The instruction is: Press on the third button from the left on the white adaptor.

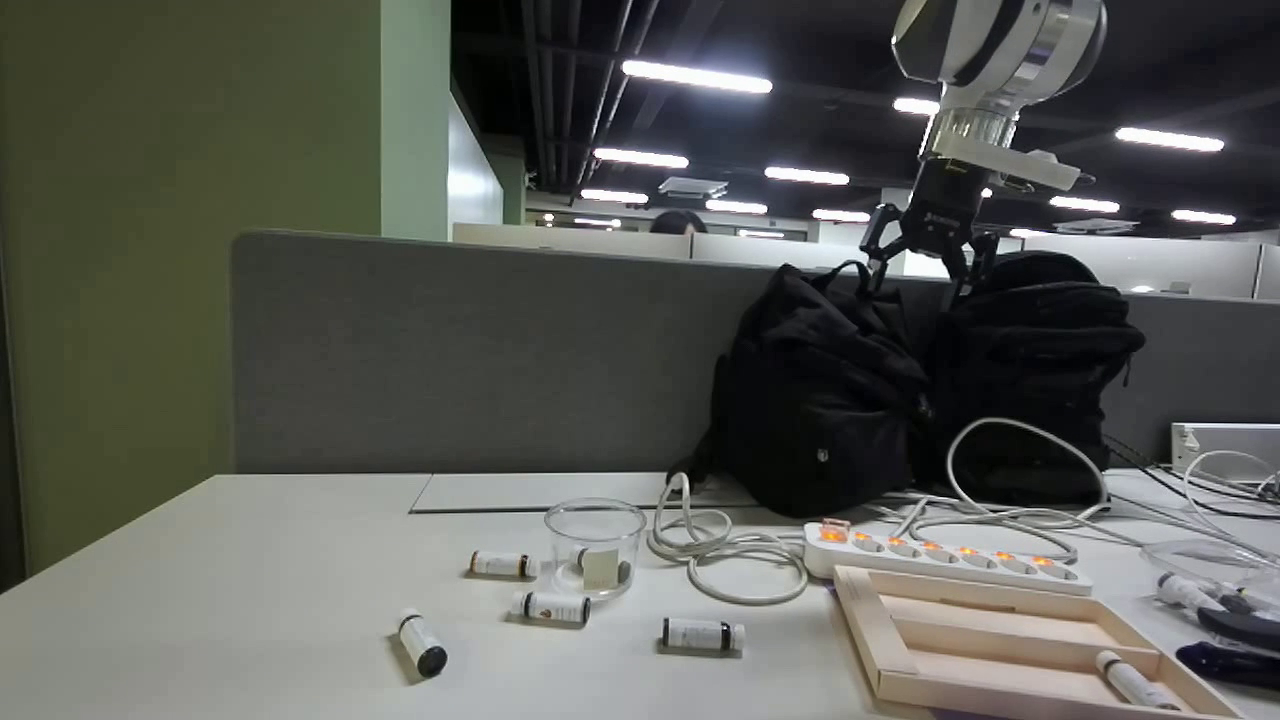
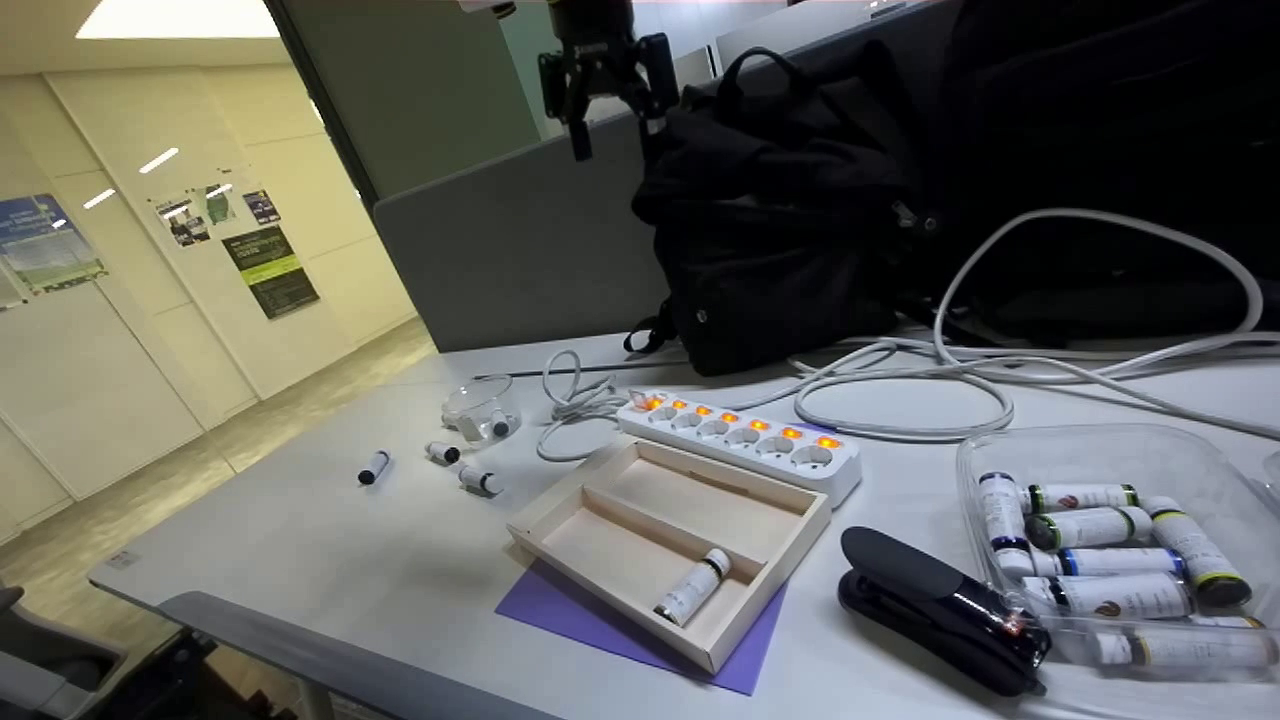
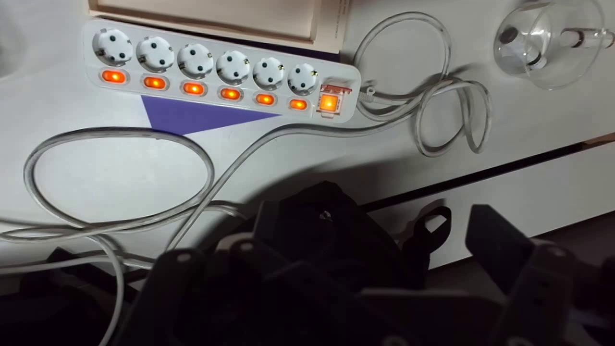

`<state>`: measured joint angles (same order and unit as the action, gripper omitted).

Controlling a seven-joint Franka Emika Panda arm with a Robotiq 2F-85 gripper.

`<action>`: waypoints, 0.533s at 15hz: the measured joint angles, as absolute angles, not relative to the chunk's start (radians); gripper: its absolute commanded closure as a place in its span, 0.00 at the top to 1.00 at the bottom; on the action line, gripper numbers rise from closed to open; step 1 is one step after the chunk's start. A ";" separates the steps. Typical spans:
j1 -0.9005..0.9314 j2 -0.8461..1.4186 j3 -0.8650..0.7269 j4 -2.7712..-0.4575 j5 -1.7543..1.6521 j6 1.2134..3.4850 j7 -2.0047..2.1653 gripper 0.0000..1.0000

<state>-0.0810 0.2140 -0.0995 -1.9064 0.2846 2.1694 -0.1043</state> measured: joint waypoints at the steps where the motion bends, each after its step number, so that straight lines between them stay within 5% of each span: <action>1: -0.088 0.227 -0.100 -1.906 0.283 2.193 -0.104 0.67; 8: -0.181 0.421 -0.102 -1.902 0.306 2.447 -0.113 0.17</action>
<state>-0.1808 0.4212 -0.1024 -1.9023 0.3063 2.4473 -0.1127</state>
